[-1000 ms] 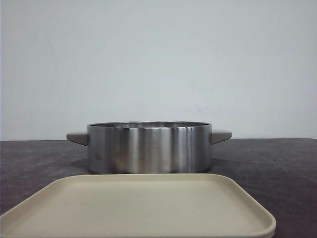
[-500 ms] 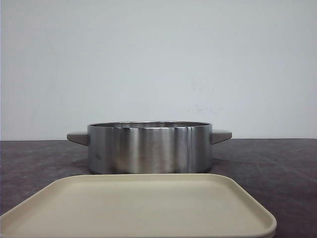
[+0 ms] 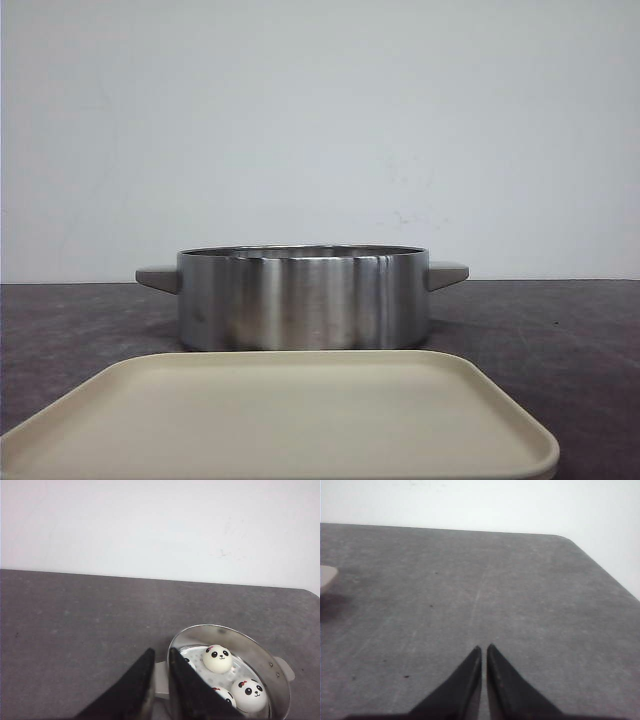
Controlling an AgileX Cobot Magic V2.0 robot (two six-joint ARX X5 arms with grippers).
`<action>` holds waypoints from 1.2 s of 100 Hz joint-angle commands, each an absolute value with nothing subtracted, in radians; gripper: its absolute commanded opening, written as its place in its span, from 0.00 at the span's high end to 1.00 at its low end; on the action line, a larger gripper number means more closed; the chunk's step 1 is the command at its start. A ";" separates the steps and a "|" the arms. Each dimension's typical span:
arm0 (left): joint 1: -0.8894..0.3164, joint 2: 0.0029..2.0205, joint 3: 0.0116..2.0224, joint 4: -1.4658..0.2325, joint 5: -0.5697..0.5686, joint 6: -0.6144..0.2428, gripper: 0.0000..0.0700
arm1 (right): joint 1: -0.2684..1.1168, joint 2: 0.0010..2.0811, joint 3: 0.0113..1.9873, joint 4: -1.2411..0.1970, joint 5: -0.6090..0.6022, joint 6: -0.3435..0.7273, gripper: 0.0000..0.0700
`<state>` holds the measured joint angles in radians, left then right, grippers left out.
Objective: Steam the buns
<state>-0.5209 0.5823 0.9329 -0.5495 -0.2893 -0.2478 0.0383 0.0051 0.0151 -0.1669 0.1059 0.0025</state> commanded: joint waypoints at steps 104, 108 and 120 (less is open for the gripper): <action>-0.392 0.466 0.774 -0.517 -0.248 -0.216 1.00 | 0.038 0.004 0.012 -0.158 0.105 -0.011 0.98; -0.353 0.429 0.708 -0.485 -0.214 -0.214 1.00 | 0.038 0.004 0.012 -0.158 0.105 -0.011 0.98; -0.261 0.309 0.514 -0.401 -0.180 -0.213 1.00 | 0.038 0.004 0.012 -0.158 0.105 -0.011 0.98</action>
